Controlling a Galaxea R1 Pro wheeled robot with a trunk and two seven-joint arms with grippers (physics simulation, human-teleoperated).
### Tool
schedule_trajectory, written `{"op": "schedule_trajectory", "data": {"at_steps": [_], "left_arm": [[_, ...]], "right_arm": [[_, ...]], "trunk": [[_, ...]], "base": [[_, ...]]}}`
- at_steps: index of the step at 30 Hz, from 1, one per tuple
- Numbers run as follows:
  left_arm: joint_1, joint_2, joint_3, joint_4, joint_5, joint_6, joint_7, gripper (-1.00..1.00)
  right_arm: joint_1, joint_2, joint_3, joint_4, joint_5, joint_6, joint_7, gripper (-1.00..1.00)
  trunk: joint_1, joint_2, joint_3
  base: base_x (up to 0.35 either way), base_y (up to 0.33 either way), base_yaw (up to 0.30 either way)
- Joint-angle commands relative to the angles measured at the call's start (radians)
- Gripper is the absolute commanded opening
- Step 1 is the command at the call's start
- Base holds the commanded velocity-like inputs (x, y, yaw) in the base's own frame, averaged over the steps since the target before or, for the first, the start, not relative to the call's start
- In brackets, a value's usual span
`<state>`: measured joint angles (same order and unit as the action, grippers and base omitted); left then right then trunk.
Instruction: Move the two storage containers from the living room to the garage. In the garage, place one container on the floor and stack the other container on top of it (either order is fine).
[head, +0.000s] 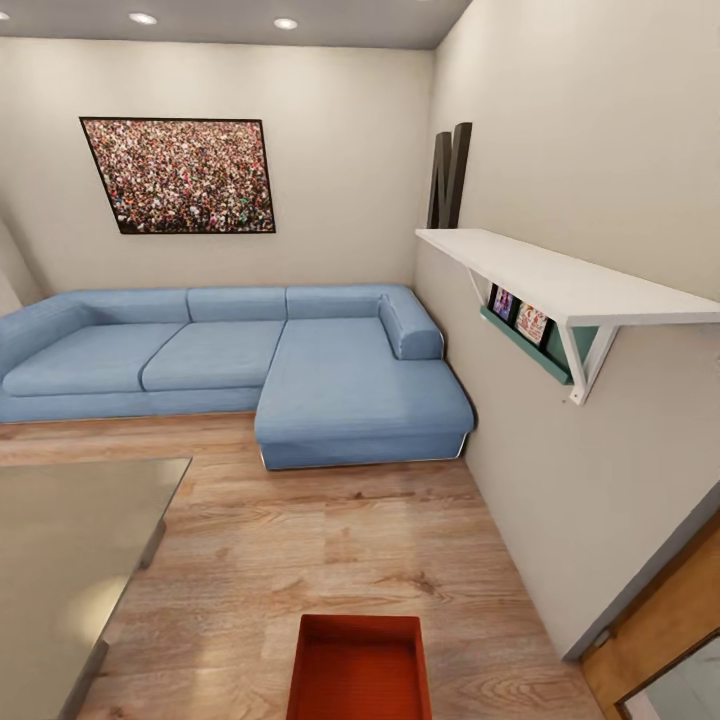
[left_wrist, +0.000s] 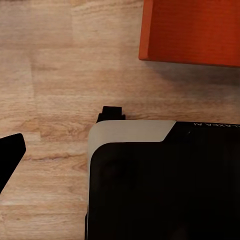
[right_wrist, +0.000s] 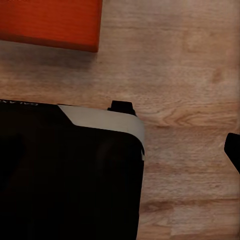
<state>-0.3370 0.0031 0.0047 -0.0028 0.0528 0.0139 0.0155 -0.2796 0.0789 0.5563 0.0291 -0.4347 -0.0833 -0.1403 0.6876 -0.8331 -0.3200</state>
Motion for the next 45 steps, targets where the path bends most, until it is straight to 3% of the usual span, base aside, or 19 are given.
{"op": "schedule_trajectory", "data": {"at_steps": [1,32,39,42,45], "left_arm": [[0.000,0.000,0.000,0.000,0.005,0.001,0.001,1.00],[0.000,-0.002,-0.004,-0.011,-0.001,0.007,0.010,1.00],[0.000,-0.005,0.000,-0.179,0.000,0.051,0.010,1.00],[-0.002,-0.010,-0.003,-0.256,0.000,0.111,0.011,1.00],[-0.003,-0.009,-0.003,-0.315,0.000,0.129,0.011,1.00]], "right_arm": [[-0.001,0.000,0.008,0.003,-0.009,-0.006,-0.001,1.00],[-0.001,-0.007,0.015,-0.010,-0.011,0.010,0.004,1.00],[0.001,-0.030,0.016,-0.234,-0.002,0.196,-0.017,1.00],[-0.012,-0.029,0.016,-0.270,-0.001,0.219,-0.026,1.00],[-0.046,-0.026,0.016,-0.274,-0.002,0.221,-0.028,1.00]], "trunk": [[0.000,-0.001,-0.001],[0.000,-0.001,-0.001],[0.000,-0.001,-0.001],[0.000,-0.001,-0.001],[0.000,-0.001,-0.001]], "base": [[0.000,-0.001,0.000],[0.000,0.000,0.000],[0.000,0.000,0.000],[0.000,0.000,0.000],[0.000,0.000,0.000]]}}
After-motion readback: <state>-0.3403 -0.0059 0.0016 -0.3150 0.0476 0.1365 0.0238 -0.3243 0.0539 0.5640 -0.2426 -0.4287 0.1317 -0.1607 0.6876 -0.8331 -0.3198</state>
